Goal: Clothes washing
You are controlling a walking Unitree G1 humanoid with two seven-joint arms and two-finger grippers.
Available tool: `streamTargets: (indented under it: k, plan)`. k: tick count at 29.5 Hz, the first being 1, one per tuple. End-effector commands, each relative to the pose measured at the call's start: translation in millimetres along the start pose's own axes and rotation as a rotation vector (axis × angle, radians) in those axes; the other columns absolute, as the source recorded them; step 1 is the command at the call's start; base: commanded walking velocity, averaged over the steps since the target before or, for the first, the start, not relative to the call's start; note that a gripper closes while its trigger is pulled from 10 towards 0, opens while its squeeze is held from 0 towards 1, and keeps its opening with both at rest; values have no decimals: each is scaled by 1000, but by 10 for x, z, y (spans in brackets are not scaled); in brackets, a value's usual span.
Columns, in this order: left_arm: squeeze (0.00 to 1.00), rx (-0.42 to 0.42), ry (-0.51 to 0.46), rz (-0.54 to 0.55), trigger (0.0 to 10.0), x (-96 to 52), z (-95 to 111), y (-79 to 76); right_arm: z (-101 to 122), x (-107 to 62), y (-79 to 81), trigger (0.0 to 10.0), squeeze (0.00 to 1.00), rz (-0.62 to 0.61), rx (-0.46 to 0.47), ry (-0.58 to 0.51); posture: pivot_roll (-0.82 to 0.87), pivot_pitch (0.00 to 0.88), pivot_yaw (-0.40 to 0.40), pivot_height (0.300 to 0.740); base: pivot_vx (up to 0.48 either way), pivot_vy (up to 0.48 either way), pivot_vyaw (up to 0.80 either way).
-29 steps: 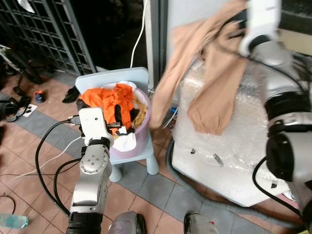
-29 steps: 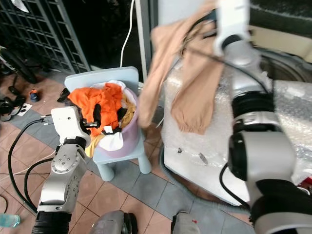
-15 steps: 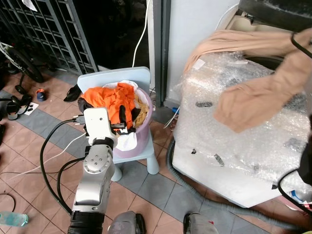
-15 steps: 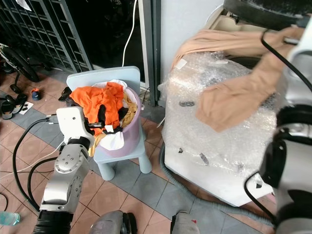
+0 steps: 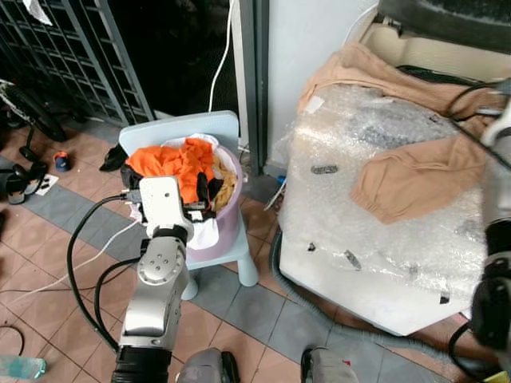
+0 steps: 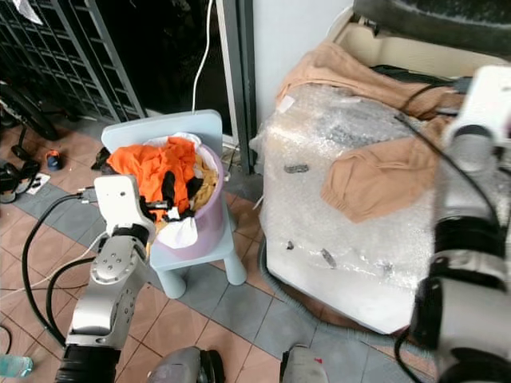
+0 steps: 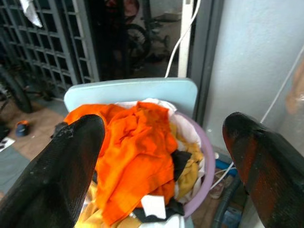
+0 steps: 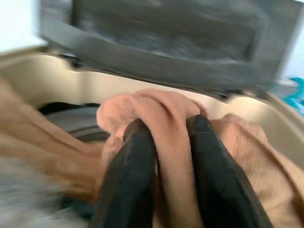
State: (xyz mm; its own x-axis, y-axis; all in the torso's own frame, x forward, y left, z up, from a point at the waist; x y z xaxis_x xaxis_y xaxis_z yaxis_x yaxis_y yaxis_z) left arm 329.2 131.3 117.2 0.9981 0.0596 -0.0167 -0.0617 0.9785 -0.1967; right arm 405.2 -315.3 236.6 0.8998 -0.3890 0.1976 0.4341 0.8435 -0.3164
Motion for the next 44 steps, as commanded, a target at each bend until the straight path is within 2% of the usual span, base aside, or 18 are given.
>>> streamTargets:
  k: [1, 4, 8, 14, 17, 20, 21, 22, 24, 25, 27, 28, 30, 31, 32, 33, 38, 44]
  plan:
    - [0, -2, 9, 12, 10000, -31, -32, 21, 165, -84, 167, 10000, 1000, 88, 40, -82, -73, 56, 85, 740, 0, 0, 0]
    - [0, 1, 11, 15, 10000, -49, -43, 33, 191, -230, 270, 10000, 1000, 147, 11, -129, -76, 57, 83, 740, 0, 0, 0]
    - [0, 0, 23, 17, 10000, -80, -74, 39, -25, -703, 438, 10000, 1000, 231, -27, -118, -82, 67, 84, 740, 0, 0, 0]
    - [0, 0, 38, 2, 10000, -101, -100, 6, -101, -1019, 544, 10000, 1000, 254, -22, -89, -90, 87, 97, 740, 0, 0, 0]
    - [0, 1, 39, 2, 10000, -103, -102, 6, -93, -1047, 548, 10000, 992, 257, -28, -92, -90, 87, 97, 740, 0, 0, 0]
    - [0, 2, 44, 3, 10000, -120, -109, 16, -22, -1167, 471, 10000, 788, 221, -166, -152, -90, 97, 94, 740, 0, 0, 0]
    - [0, 2, 44, 3, 10000, -120, -109, 16, -22, -1167, 471, 10000, 788, 221, -166, -152, -90, 97, 94, 740, 0, 0, 0]
    - [0, 2, 48, 5, 10000, -130, -117, 18, 15, -1167, 363, 10000, 773, 161, -229, -167, -90, 99, 93, 740, 0, 0, 0]
    - [0, 2, 49, 6, 10000, -132, -121, 18, 18, -1142, 301, 10000, 753, 123, -253, -163, -91, 100, 93, 740, 0, 0, 0]
    - [0, 2, 50, 6, 10000, -134, -122, 18, 23, -1128, 264, 10000, 651, 103, -269, -159, -90, 100, 93, 740, 0, 0, 0]
    - [0, 2, 51, 7, 10000, -136, -124, 18, 20, -1109, 245, 10000, 608, 91, -289, -155, -89, 100, 93, 740, 0, 0, 0]
    - [0, 2, 52, 7, 10000, -136, -125, 17, -21, -1090, 249, 10000, 537, 93, -288, -131, -88, 100, 94, 740, 0, 0, 0]
    - [0, 2, 52, 7, 10000, -137, -125, 16, -78, -1083, 269, 10000, 525, 103, -276, -98, -88, 100, 94, 740, 0, 0, 0]
    - [0, 2, 52, 6, 10000, -136, -125, 13, -165, -1079, 278, 10000, 341, 104, -256, -50, -86, 99, 93, 740, 0, 0, 0]
    - [0, 2, 53, 6, 10000, -135, -125, 11, -280, -1095, 336, 0, 165, 129, -215, 11, -86, 99, 93, 740, 0, 0, 0]
    - [0, 2, 54, 6, 10000, -135, -125, 11, -359, -1114, 394, 0, 0, 153, -188, 53, -86, 99, 93, 740, 0, 0, 0]
    - [0, 2, 54, 13, 10000, -131, -119, 14, -447, -1158, 603, 0, 0, 224, -99, 125, -79, 100, 86, 740, 0, 0, 0]
    - [0, 5, 56, 17, 10000, -123, -120, 19, -487, -1151, 701, 0, 0, 260, -27, 172, -72, 95, 83, 740, 0, 0, 0]
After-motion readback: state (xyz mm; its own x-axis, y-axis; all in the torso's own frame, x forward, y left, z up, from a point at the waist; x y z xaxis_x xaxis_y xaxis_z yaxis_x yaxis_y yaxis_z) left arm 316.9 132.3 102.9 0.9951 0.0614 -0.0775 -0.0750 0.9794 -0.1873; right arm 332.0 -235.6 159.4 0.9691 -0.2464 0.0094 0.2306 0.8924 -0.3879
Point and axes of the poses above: a point about 5 cm out from each wrist's last joint towards the gripper, its own x axis pointing out of the wrist towards the gripper, its own z axis along the axis of the wrist's last joint, y = z × x, the point moved 5 cm from there along x, pointing out of the wrist towards the gripper, and after that the axes turned 8 degrees about -x, right-handed, at the moved point
